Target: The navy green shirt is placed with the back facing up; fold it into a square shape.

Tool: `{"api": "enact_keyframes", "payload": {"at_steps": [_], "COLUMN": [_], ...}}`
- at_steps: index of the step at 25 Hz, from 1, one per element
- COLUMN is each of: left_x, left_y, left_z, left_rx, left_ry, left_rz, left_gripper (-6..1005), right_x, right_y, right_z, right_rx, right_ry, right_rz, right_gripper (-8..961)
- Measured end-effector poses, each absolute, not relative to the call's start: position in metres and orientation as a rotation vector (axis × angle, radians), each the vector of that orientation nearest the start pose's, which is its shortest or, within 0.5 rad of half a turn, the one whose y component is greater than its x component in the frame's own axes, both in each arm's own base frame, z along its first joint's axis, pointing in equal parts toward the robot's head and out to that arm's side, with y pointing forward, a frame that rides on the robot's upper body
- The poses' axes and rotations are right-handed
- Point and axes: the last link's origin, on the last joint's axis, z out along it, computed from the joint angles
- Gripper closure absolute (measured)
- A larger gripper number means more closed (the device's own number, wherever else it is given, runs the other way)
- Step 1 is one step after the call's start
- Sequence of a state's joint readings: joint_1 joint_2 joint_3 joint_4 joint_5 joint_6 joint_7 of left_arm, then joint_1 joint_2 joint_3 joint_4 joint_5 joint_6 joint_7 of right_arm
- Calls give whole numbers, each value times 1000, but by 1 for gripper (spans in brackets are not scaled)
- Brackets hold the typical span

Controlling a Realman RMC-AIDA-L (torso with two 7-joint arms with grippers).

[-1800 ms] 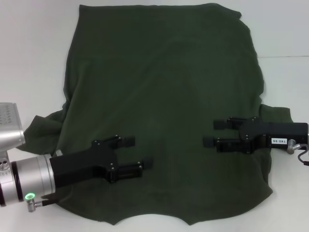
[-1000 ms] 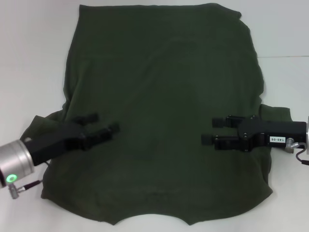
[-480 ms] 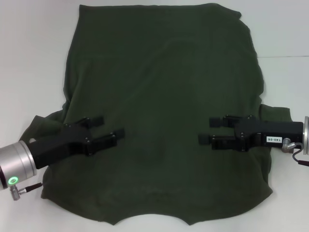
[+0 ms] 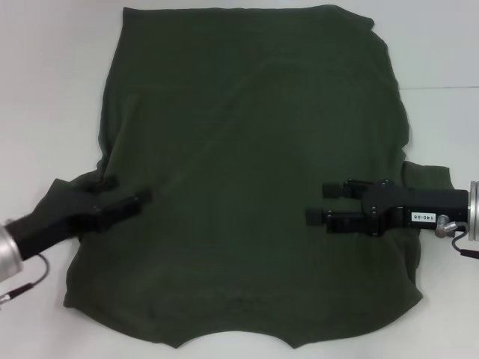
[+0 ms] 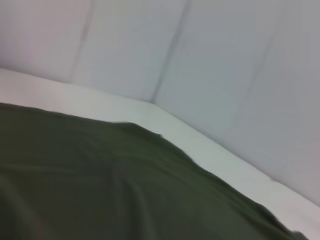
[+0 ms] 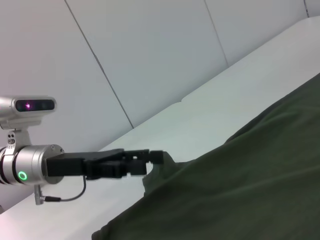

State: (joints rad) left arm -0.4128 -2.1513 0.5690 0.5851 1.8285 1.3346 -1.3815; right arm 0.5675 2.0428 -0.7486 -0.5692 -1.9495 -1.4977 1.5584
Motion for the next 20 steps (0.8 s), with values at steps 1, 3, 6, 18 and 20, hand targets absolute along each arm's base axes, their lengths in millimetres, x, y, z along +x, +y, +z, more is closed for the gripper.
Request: {"api": "enact_keyframes", "payload": {"at_steps": [1, 3, 6, 18, 20], "left_x": [-311, -318, -326, -280, -274], "left_y": [320, 318, 314, 294, 294], "left_z": [-4, 2, 8, -26, -35], "left_rx": [-2229, -2177, -2147, -2530, -2579], "left_ry": [-967, -983, -995, -841, -823], "left_rz": [-844, -846, -841, -923, -907], "left_gripper": [114, 114, 113, 113, 114], "right_x": [260, 259, 259, 256, 256], "right_y": [341, 341, 341, 340, 339], "right_z": [-6, -6, -7, -11, -12], "right_rx": [-2697, -2698, -2700, -2715, -2717], "right_ry": [900, 900, 899, 898, 898], "right_rz": [728, 729, 731, 731, 729], "right_gripper": [72, 73, 73, 73, 73]}}
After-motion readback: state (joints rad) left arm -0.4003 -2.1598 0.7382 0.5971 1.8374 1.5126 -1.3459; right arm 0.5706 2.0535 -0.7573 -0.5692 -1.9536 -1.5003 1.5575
